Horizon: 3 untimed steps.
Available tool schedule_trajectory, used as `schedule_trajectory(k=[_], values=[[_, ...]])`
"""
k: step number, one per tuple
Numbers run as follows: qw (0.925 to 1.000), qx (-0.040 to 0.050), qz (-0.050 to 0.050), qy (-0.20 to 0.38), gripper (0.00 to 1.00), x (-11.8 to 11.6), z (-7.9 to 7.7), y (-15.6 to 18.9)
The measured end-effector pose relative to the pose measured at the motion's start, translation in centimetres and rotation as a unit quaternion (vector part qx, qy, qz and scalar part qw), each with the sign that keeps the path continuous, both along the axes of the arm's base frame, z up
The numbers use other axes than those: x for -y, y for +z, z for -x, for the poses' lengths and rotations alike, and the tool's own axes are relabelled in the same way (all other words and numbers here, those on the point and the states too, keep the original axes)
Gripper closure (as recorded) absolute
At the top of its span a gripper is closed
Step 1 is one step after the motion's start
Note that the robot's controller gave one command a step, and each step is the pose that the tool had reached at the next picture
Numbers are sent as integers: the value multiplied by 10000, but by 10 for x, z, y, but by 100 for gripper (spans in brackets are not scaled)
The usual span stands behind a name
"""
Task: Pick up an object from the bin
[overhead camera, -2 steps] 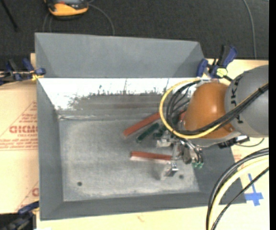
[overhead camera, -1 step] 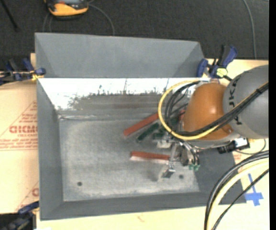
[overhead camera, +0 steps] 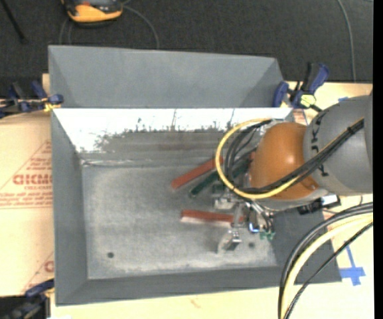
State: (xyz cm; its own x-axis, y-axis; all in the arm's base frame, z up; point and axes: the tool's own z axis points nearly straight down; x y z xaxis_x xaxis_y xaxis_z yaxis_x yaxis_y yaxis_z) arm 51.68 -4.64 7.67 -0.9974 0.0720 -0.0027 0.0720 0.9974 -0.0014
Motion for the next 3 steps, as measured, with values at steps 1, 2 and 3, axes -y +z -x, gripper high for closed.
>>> schedule_trajectory(k=[1,2,3], values=[[9993,-23,21,-376,100,-10,4,2],[9993,-23,21,-375,100,-10,4,2],[9993,-51,16,-374,100,-11,6,5]])
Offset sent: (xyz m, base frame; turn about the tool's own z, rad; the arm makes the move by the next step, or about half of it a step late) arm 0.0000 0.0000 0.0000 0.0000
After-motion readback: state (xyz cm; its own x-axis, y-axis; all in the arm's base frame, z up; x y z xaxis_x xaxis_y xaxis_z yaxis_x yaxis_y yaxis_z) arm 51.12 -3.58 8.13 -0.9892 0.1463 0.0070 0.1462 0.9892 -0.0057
